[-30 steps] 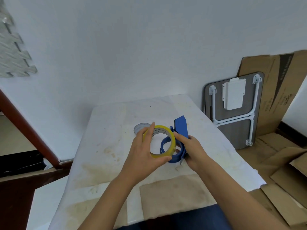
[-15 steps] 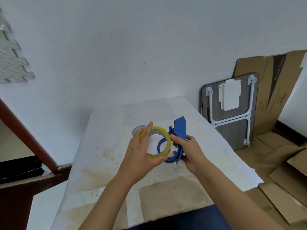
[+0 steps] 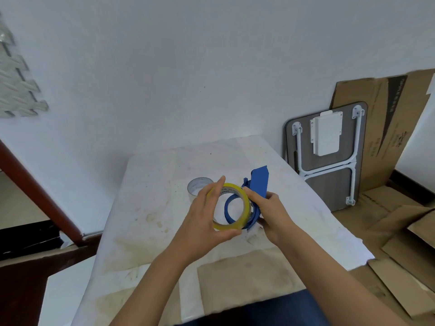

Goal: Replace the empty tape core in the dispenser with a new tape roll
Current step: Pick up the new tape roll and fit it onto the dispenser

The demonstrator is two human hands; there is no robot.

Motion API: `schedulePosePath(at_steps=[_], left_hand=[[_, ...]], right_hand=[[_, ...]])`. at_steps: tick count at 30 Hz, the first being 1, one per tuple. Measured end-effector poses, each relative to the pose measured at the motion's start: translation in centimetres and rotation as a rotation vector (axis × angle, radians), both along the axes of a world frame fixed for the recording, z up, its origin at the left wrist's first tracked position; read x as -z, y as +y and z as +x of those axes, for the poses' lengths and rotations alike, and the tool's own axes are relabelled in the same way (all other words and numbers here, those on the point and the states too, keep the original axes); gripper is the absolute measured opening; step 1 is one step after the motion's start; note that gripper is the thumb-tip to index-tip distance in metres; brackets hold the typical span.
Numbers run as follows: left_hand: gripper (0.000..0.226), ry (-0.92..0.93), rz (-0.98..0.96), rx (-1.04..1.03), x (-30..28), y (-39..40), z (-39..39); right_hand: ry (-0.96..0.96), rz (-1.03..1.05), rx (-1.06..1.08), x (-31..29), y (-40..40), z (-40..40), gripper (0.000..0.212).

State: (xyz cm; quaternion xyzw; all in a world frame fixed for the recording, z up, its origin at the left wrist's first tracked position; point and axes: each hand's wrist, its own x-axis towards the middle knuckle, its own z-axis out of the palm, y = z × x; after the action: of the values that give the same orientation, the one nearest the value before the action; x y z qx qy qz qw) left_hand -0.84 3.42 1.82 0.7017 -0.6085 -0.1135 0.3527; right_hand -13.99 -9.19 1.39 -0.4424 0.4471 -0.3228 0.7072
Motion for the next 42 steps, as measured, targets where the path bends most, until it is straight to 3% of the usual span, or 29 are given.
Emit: schedulePosePath(at_steps=[4,17,25,31,38,42], left_hand=[[0.113,-0.066,0.007,0.008,0.1,0.1,0.4],[0.109,-0.129,0.026,-0.075,-0.4,-0.1,2.4],[0.108,0.144,-0.051,-0.081,-0.9,0.8,0.5],[0.107,0.141,-0.047,-0.031,0.5,0.8,-0.2],[0.108,0.021,-0.035,-0.020,0.9,-0.1,0.0],[0.109,0.000,-0.033,-0.026,1.1,-0.2,0.3]], right_hand=[[0.052,-0.020,0.004,0.3,0.0,-0.1,0.069],[0.176,-0.002,-0.106,-0.2,0.2,-0.7,0.058],[0.094,0.100,-0.057,0.2,0.2,-0.2,0.053],[0.100,0.084,0.010,0.5,0.5,-0.4,0.056],[0.093,0.039,0.003,1.3,0.8,0.1,0.063],[0.092,0.017,0.015,1.6,1.0,0.2,0.097]])
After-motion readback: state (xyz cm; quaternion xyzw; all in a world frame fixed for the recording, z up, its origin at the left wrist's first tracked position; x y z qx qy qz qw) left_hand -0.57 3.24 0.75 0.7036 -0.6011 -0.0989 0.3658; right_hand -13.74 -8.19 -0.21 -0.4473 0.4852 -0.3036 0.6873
